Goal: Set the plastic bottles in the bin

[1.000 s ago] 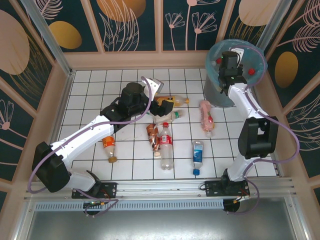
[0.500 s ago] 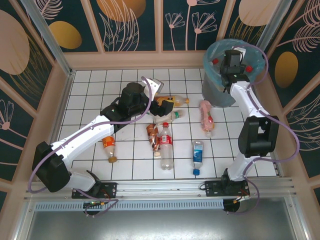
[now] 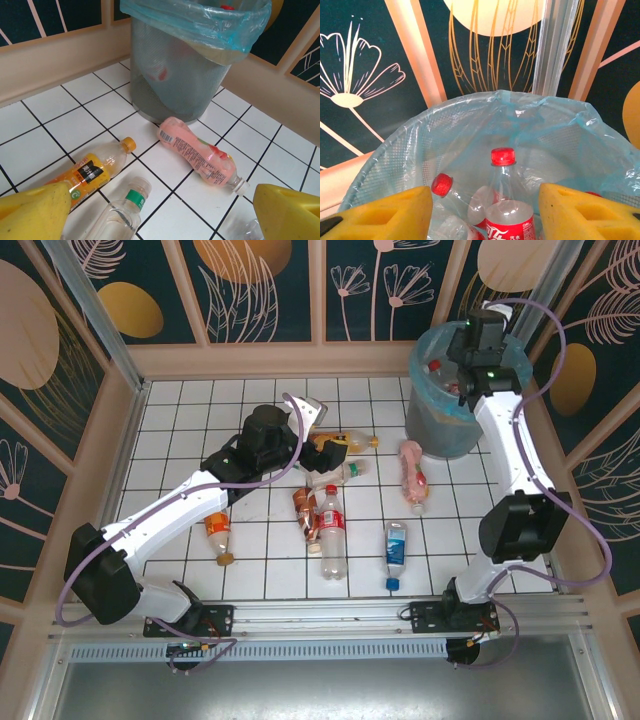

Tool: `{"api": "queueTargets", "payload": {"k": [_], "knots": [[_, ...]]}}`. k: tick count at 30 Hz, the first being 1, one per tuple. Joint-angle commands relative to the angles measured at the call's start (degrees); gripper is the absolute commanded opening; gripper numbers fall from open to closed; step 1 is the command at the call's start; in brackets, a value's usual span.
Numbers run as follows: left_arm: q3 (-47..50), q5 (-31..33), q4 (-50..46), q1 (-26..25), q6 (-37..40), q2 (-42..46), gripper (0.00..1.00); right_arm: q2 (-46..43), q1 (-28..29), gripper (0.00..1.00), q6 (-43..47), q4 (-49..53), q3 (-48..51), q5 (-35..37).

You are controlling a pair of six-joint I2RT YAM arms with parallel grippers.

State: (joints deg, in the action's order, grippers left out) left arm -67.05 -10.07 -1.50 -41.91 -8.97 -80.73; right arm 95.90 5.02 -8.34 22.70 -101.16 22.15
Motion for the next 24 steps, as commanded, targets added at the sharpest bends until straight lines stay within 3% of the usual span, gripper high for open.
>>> {"api": "queueTargets", "payload": {"k": [1, 3, 7, 14, 19, 24], "knots": [[0.4, -0.1, 1.3, 0.2, 1.0, 0.4, 0.94, -1.2, 0.6, 0.49, -2.6, 2.4, 0.8, -2.6], [0.5, 0.3, 1.3, 0.2, 1.0, 0.4, 0.94, -2.7, 2.0, 0.46, -3.3, 2.3, 2.6, -3.7], [-0.3, 1.4, 0.1, 0.2, 0.2, 0.3, 0.93, -7.8, 7.6, 0.48, -2.5, 0.6, 7.1, -1.3], [-1.7, 5.0, -2.6, 0.2, -1.2, 1.5, 0.93, -21.3, 21.2, 0.51, -4.5, -4.7, 19.2, 5.2], [-0.5, 9.3, -4.5, 0.2, -4.4, 4.2, 0.93, -26.2, 29.7, 0.52, -10.5, -4.3, 29.8, -0.4], [8.2, 7.8, -4.5, 0.2, -10.3, 9.5, 0.93, -23.8, 33.0, 0.52, -20.3, 0.2, 35.0, -10.3]]}}
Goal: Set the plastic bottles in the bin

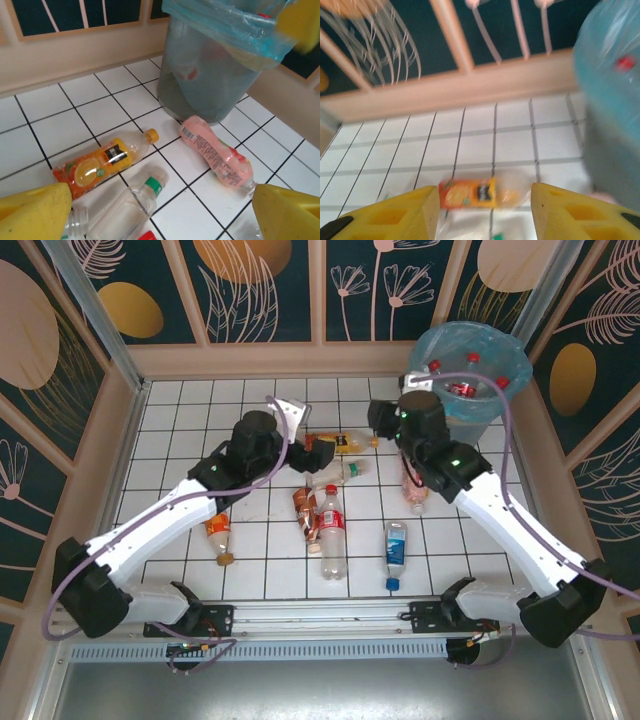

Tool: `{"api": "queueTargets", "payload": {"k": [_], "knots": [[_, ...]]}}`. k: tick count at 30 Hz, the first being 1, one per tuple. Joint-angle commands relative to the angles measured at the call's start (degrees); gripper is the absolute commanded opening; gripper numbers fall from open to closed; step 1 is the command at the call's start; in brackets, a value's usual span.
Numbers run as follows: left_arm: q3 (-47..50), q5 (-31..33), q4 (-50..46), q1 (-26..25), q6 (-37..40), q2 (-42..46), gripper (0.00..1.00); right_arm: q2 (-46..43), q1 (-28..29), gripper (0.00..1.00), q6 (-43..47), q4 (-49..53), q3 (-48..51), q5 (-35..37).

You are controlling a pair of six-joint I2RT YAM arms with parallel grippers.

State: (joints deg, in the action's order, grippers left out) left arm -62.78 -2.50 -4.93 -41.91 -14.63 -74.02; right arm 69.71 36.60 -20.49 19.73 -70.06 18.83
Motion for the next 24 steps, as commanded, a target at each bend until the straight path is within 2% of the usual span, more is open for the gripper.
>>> {"api": "queueTargets", "payload": {"k": [1, 5, 11, 19, 24], "knots": [[5.9, 0.0, -1.2, 0.2, -5.6, 3.9, 0.92, 3.3, 1.8, 0.52, -9.5, 2.1, 5.7, -9.5], [13.9, 1.6, -2.3, 0.2, -8.7, 7.6, 0.92, 8.5, 3.0, 0.52, -13.1, -2.7, 10.7, -17.2], [21.7, 2.2, -3.0, 0.2, -12.4, 10.8, 0.92, 18.6, 3.4, 0.52, -14.6, -7.2, 12.8, -20.7], [24.9, 2.9, -3.2, 0.2, -13.2, 11.7, 0.93, 27.6, 3.9, 0.51, -15.4, -10.3, 12.5, -26.0], [24.6, 3.4, -3.2, 0.2, -12.5, 11.6, 0.93, 30.5, 4.0, 0.51, -15.5, -10.6, 13.2, -25.8]]}}
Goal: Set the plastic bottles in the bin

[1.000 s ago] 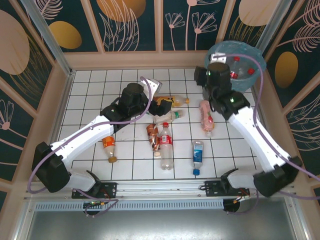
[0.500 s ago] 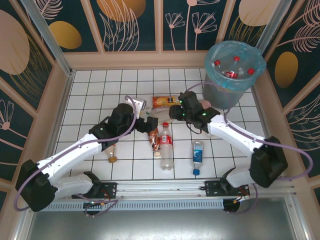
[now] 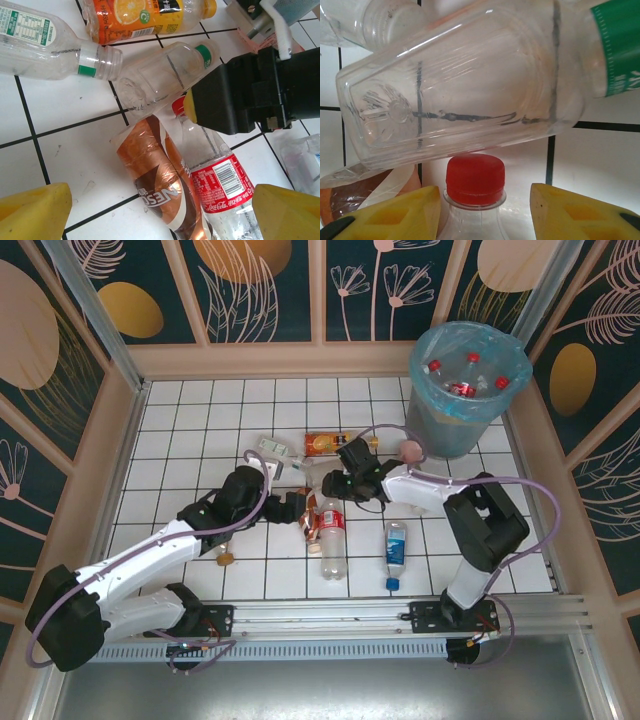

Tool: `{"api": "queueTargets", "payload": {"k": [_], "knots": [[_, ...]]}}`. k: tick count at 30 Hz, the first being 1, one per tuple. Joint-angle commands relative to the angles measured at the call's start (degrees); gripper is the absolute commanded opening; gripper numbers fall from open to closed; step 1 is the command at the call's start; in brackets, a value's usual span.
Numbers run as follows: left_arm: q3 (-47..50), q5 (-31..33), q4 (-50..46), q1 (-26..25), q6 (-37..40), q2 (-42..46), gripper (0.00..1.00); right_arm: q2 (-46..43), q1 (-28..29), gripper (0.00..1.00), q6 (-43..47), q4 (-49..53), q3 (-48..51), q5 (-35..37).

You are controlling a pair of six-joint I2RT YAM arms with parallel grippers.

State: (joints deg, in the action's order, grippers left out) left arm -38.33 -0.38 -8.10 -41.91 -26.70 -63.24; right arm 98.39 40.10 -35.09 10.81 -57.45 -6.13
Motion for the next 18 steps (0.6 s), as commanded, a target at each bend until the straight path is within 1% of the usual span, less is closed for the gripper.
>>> {"api": "queueTargets", "payload": {"k": [1, 9, 14, 18], "knots": [[0.0, 1.4, -0.1, 0.2, -0.4, 0.8, 0.93, 2.3, 0.5, 0.51, -0.9, -1.7, 0.6, -0.7], [-1.1, 1.7, -0.3, 0.2, 0.0, 0.6, 0.93, 4.2, 0.5, 0.50, -1.1, -3.7, 1.2, -2.7], [-1.6, 2.2, -0.5, 0.2, 0.2, 1.0, 0.93, 1.7, 0.3, 0.41, -1.6, -4.0, 1.8, -2.8], [-2.1, 2.7, -0.6, 0.2, 0.5, 1.5, 0.93, -1.1, 0.2, 0.31, -1.5, -1.8, 1.7, -1.8]]}}
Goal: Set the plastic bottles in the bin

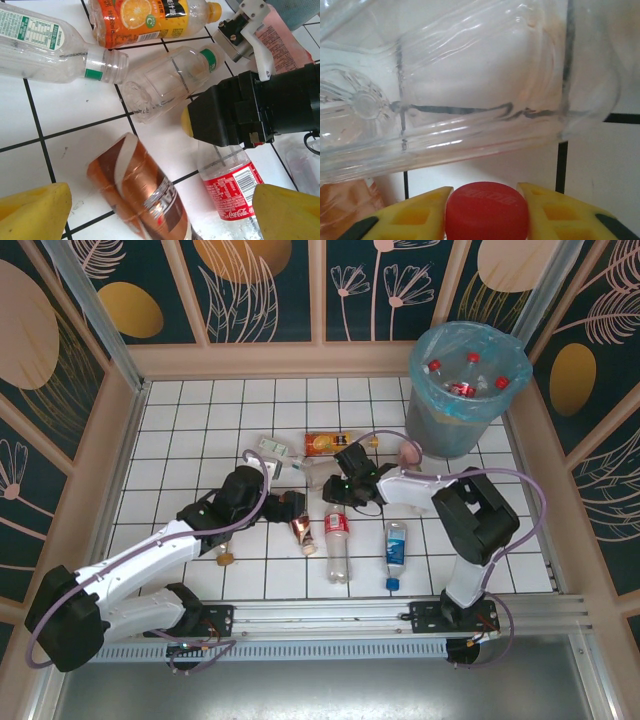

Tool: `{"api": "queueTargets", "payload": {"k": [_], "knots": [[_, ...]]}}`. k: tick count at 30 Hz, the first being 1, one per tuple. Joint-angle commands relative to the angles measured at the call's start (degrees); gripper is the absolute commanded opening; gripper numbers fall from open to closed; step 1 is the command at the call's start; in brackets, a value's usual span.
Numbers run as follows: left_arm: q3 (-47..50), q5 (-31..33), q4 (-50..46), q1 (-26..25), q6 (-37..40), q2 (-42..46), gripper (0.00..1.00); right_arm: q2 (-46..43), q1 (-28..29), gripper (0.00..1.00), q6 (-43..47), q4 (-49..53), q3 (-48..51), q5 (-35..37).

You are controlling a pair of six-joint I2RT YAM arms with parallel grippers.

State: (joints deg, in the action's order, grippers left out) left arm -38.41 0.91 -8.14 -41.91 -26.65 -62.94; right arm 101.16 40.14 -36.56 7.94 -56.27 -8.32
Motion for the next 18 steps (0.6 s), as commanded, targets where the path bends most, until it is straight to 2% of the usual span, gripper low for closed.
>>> {"api": "queueTargets", "payload": {"k": [1, 10, 16, 18], "knots": [[-2.3, 1.7, -0.6, 0.2, 0.8, 1.3, 0.93, -4.8, 0.3, 0.29, 0.2, 2.0, 0.3, 0.7], [-9.9, 2.6, 0.6, 0.2, 6.0, -0.2, 0.93, -17.3, 0.6, 0.24, 4.6, 12.2, -5.2, 8.6], [-20.9, 0.9, 1.8, 0.2, 12.1, -6.1, 0.93, -25.4, 0.2, 0.16, 14.2, 17.6, -18.2, 24.1], [-25.0, -0.7, 1.6, 0.2, 13.5, -9.0, 0.93, -26.8, -0.4, 0.07, 18.7, 17.3, -23.7, 30.9]]}}
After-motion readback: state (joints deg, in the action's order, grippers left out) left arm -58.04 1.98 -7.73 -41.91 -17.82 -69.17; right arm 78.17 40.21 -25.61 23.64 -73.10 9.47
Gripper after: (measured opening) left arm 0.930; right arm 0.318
